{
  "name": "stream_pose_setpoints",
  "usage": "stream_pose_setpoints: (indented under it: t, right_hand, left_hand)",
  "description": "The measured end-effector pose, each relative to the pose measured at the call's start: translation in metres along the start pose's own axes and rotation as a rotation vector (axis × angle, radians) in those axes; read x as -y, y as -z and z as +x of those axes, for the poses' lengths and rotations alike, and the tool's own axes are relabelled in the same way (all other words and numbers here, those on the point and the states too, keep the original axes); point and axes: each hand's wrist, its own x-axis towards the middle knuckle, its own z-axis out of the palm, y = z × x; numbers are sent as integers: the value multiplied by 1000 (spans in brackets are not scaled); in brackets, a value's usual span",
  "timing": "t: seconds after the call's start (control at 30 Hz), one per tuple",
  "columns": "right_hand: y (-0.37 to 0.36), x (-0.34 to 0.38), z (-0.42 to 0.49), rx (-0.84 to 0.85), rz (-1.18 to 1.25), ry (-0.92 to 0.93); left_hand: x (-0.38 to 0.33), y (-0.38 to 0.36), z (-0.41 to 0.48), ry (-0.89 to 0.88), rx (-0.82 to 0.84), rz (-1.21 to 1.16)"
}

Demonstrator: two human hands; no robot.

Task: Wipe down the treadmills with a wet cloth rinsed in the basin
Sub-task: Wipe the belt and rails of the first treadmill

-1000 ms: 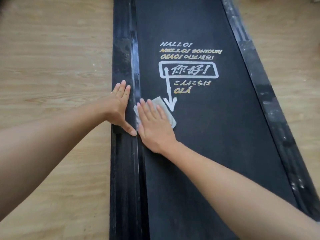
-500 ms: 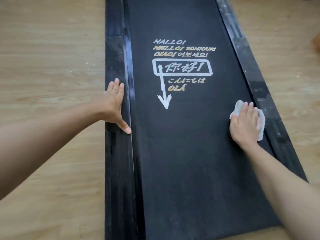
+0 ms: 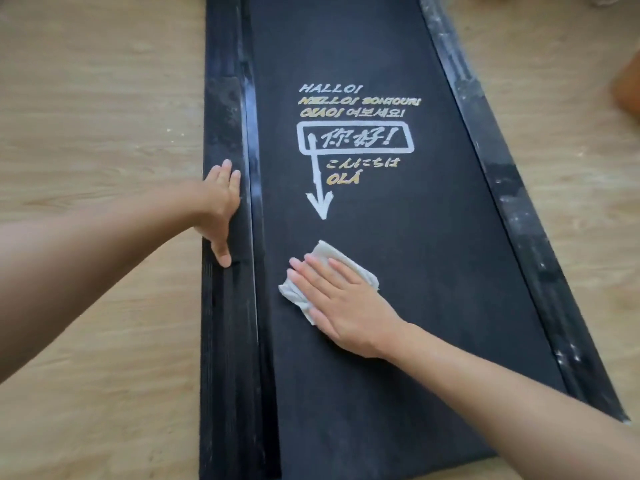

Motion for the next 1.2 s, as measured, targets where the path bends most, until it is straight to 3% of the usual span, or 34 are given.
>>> stream_pose_setpoints:
  t: [0.07,0.2,0.3,0.4,0.47,0.63,0.73,0.83,0.9,1.07,1.2]
  right_hand:
    - [0,-60,-33,-32,10,-204]
    - [11,-159,-107,18,119,-793]
    - [8,-163,-121,-1,196,-969]
    - [-2,-114,-88,-67,237,-1152]
    - [-5,-67,-49,-110,210,-1058]
    - [-5,55,57,-127,154,-509]
    - [-10,83,38,-71,93,-253]
    - [-14,52,-12,-26,50,-52]
    - [-11,7,-39,-43,81,-196]
    - [-4,-122,-126,-2,163,-822]
    - [-7,-141,-142,-24,272,-1071]
  left_hand:
    - [1,-3,1,13,15,7]
    - [8,-10,7,-33,2,-43]
    - [17,-19,8,-72,-44,-105]
    - [30,-29,4,-137,-98,-182]
    - [33,-34,4,-150,-137,-227]
    - [23,-34,-5,-145,-168,-238]
    - [-3,-28,-22,-131,-162,-206]
    - [-25,-31,-31,-112,-142,-282]
    - [-32,-40,-31,-152,-84,-251]
    - [-29,-63,-21,-393,-117,-61]
    - [-22,-65,-18,-432,-108,-53]
